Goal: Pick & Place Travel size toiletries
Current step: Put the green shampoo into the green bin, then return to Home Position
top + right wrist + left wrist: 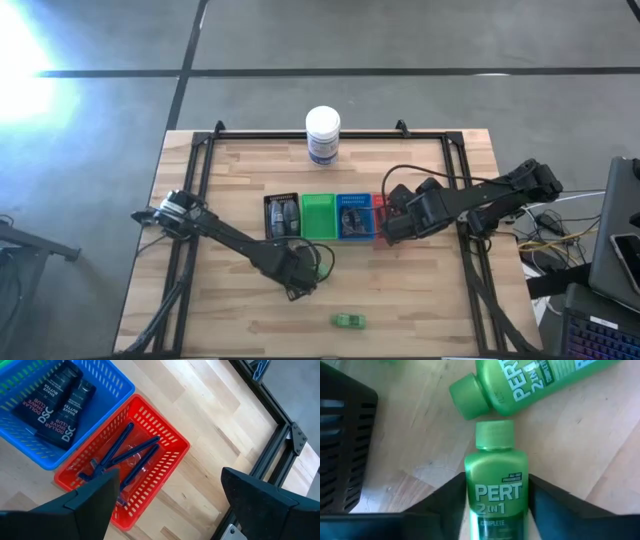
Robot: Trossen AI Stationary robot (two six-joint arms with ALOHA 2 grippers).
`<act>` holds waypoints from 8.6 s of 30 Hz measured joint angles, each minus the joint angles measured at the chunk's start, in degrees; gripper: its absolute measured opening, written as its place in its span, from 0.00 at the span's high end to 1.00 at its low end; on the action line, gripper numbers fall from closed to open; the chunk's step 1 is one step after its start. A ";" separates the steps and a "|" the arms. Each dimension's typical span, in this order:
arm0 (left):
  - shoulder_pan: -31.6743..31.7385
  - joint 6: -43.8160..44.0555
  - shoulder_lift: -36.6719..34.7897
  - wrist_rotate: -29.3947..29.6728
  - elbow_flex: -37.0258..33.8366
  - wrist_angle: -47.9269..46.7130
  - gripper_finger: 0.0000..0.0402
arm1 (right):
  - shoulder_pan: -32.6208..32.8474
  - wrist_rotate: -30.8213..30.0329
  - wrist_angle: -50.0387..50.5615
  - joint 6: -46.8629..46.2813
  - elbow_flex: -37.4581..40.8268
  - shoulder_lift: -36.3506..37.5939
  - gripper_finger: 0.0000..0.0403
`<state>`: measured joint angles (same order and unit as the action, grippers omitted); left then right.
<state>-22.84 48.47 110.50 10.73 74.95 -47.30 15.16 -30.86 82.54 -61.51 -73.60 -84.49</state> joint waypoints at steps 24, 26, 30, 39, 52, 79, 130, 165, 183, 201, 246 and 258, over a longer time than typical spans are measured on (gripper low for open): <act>22.80 15.81 -10.62 3.68 3.20 14.58 0.63 | 0.15 -2.18 1.22 -9.20 0.96 8.23 0.15; 23.42 17.27 -10.56 3.74 2.24 15.30 0.61 | 0.22 -1.99 1.07 -9.24 1.06 7.77 0.13; 23.96 19.34 -10.56 5.64 0.34 15.42 0.56 | 0.24 -1.41 0.63 -9.06 1.57 7.71 0.11; 23.65 17.72 -10.80 5.21 0.30 14.64 0.42 | 0.79 -0.58 -0.53 -6.80 2.21 7.72 0.13; 6.29 -61.16 -14.37 -11.39 0.50 15.35 0.41 | 3.46 0.95 -1.26 -2.64 2.97 7.74 0.11; 10.36 -73.24 -3.39 -11.44 -2.25 18.99 0.41 | 3.48 4.36 -5.65 -5.17 3.02 7.48 0.10; 18.74 25.06 -11.10 10.37 -3.81 15.82 0.47 | 3.75 1.55 -6.47 -2.64 3.45 7.45 0.10; 4.36 -32.93 -13.50 -16.21 -0.19 13.17 0.42 | 25.01 17.97 -44.13 18.20 -10.03 -26.61 0.10; 1.56 -37.09 -19.89 -16.03 -0.26 7.21 0.42 | 24.19 19.39 -43.43 14.04 -17.90 -41.09 0.18; 0.38 -31.33 -37.39 -5.36 -15.34 6.22 0.42 | 17.60 18.20 -39.07 11.29 -17.65 -33.77 0.68; 2.81 -18.72 -68.28 -0.88 -34.20 22.18 0.42 | -5.70 18.29 -39.80 14.05 -18.43 -9.96 0.15; 10.10 -26.92 -90.21 -5.36 -40.38 24.78 0.42 | -4.74 25.90 -57.93 25.91 1.81 13.16 0.10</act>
<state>-12.73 21.55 20.29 5.37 34.57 -22.52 10.42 -4.97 24.61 -35.59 -71.79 -71.33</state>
